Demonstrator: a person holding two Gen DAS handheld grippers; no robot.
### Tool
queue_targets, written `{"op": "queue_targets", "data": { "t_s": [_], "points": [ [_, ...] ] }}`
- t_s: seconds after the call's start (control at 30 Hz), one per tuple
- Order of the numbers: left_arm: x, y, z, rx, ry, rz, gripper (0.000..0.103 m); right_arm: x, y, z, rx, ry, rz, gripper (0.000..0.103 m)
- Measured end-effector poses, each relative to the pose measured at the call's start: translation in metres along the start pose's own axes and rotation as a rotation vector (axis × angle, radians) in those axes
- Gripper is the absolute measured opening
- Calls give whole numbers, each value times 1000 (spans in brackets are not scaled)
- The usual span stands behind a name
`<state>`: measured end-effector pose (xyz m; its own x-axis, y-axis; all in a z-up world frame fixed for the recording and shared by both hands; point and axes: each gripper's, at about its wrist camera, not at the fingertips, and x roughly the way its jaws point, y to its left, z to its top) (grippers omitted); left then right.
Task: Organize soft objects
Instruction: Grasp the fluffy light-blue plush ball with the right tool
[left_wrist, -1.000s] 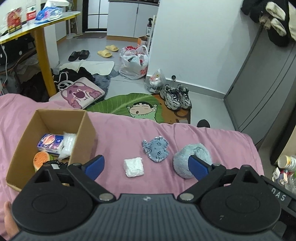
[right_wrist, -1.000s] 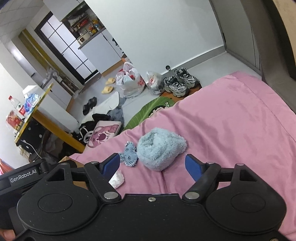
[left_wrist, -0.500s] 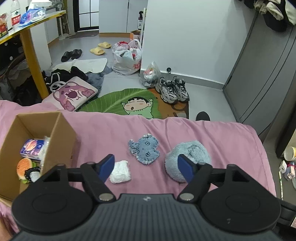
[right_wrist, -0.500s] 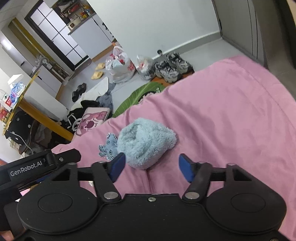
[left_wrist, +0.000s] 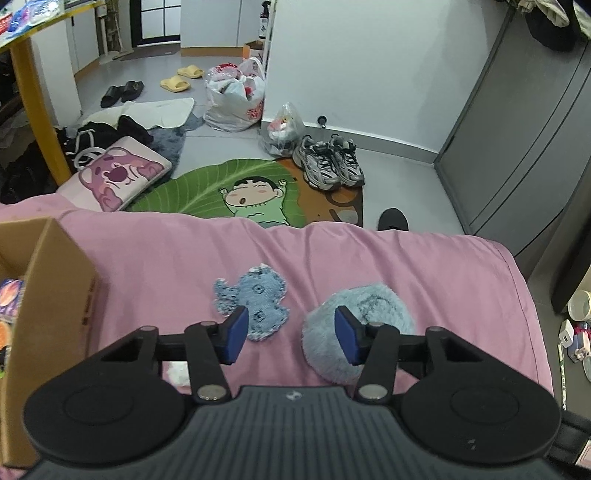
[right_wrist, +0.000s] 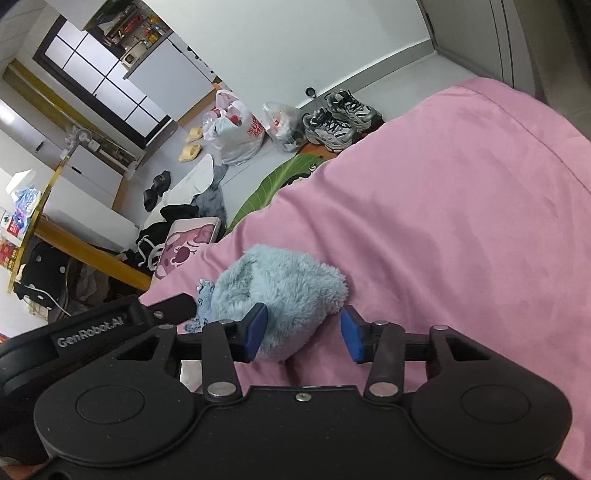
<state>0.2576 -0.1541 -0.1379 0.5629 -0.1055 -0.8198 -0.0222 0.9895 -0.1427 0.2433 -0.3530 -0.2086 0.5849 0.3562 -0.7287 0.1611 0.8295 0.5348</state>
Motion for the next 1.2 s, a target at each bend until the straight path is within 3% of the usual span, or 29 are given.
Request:
{"op": "queue_targets", "data": {
  "t_s": [0.5, 0.63, 0.73, 0.9, 1.2],
  "points": [
    [45, 8, -1, -67, 82, -103, 42, 20, -1, -1, -3, 35, 1, 36],
    [56, 14, -1, -109, 119, -144, 41, 23, 0, -1, -5, 51, 14, 26],
    [66, 20, -1, -156, 156, -189, 29, 22, 2, -2, -16, 45, 23, 20],
    [59, 17, -1, -158, 143, -210, 19, 14, 10, -2, -50, 34, 0, 16],
    [27, 19, 0, -137, 96, -219, 18, -15, 35, -4, -128, 9, 18, 15]
  ]
}}
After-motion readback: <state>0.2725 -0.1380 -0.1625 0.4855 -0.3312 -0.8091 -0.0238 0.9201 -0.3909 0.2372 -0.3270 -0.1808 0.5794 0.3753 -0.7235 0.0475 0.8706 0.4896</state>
